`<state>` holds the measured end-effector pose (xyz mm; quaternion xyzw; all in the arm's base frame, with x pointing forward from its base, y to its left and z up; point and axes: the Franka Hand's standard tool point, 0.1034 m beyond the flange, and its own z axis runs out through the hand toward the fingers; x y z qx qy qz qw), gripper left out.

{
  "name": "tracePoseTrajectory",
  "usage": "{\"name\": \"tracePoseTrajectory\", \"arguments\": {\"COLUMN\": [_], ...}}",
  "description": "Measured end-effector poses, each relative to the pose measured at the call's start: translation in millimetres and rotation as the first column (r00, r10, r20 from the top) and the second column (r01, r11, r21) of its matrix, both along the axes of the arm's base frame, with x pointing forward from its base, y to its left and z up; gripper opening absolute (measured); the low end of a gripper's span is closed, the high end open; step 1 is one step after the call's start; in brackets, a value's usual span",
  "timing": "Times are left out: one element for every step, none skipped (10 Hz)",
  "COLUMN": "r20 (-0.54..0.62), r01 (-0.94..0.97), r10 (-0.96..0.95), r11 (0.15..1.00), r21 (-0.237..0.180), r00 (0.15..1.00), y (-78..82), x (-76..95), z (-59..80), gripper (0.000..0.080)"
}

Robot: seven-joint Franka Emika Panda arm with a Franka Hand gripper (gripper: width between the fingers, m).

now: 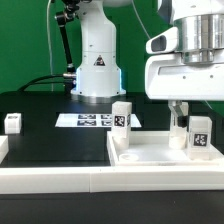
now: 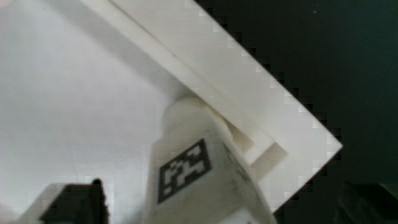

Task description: Assemble square table

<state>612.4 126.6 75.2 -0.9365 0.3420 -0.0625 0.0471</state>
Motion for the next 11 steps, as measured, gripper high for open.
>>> {"name": "tracePoseTrajectory", "arguments": {"r20": [0.001,0.001,-0.005,-0.010,-0.018,-0.022,-0.024,-0.026,-0.025,-0.025,-0.024], "r01": [-0.052,-0.098,-0.199,-0.285,-0.347,-0.419,-0.459,-0.486,-0.476,-0.472,-0.457], "r10": [0.052,0.098,0.199,0.285,0.346,0.419,0.459,0.486,0.476,0.472,0.457], "r11": [0.999,0.995,0.979,0.956,0.935,0.904,0.883,0.868,0.874,0.876,0.884], "r21": [-0.012,-0.024,-0.048,-0.066,-0.074,-0.089,-0.096,-0.100,-0.098,-0.098,-0.096], "r00": [0.999,0.995,0.980,0.959,0.938,0.908,0.888,0.874,0.879,0.881,0.889], "y": [0.0,-0.3,-1.6,-3.6,-4.8,-6.6,-8.5,-10.7,-10.3,-10.5,-10.6], "x": [-0.1,-0.2,0.1,2.3,3.7,4.6,5.0,5.4,5.3,5.3,5.4], "z": [-0.1,-0.1,0.2,2.0,3.2,3.5,3.6,3.5,3.5,3.5,3.5], "gripper": [0.0649,0.0649,0.0649,0.0649,0.0649,0.0649,0.0649,0.0649,0.0533,0.0397,0.0397]}}
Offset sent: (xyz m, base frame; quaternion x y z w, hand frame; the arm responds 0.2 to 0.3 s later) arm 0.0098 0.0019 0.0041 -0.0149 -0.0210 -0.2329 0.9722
